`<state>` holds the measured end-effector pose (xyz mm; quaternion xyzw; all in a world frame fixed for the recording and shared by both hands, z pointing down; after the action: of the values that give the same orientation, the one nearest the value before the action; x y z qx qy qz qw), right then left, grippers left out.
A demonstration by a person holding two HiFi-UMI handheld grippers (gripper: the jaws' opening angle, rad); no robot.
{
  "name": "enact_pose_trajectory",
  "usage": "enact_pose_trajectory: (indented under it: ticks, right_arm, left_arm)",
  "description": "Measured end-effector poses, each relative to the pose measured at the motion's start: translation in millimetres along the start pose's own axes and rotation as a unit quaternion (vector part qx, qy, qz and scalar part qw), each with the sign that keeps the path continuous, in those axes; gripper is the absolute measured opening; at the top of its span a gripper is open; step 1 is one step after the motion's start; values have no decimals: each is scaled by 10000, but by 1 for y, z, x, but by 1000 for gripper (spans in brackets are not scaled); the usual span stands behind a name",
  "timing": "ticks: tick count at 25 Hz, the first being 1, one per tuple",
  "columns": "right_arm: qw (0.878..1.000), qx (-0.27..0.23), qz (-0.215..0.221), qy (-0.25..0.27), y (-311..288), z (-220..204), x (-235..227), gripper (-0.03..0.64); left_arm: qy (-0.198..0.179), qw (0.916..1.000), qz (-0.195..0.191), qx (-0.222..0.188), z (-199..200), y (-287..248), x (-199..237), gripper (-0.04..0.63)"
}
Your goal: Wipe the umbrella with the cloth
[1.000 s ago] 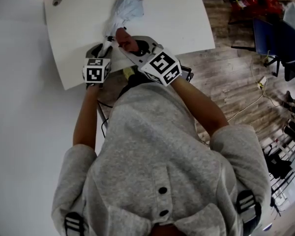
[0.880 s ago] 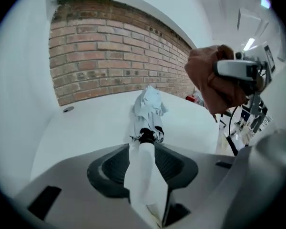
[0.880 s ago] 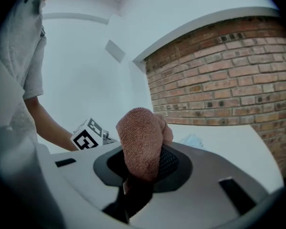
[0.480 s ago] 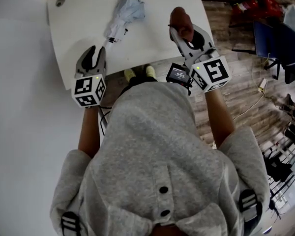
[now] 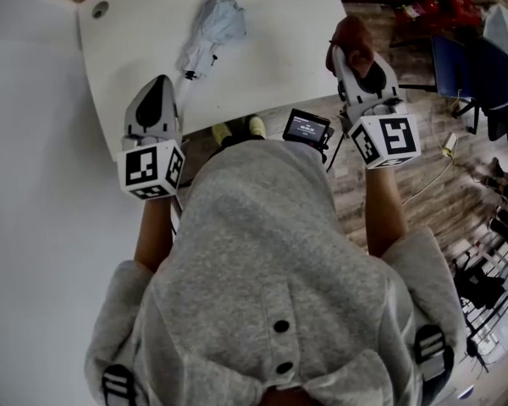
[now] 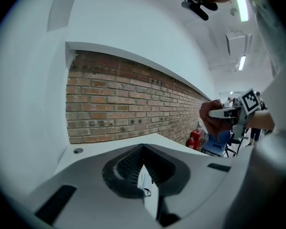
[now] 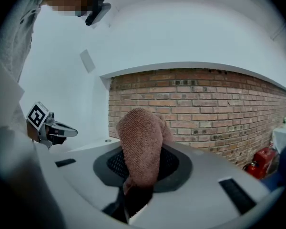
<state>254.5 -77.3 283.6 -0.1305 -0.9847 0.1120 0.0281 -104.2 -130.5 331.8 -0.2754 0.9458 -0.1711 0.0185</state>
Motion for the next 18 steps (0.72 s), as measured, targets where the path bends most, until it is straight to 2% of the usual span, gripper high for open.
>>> enact_pose_trajectory:
  ticks: [18]
  right_arm:
    - [10000, -2, 43, 27, -33, -1, 7, 98]
  left_arm:
    - [-32, 9999, -145, 39, 7, -28, 16, 15]
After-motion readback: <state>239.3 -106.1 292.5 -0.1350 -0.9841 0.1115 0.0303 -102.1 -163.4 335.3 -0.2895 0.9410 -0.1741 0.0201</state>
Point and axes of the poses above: the fingertips, and each gripper's own axes: y backward along the fingers, x to its left, z out of its top, the point moved 9 cm from there along y, backward along the fingers, and after that the axes turned 2 degrees about x, right-handed, at the moved point
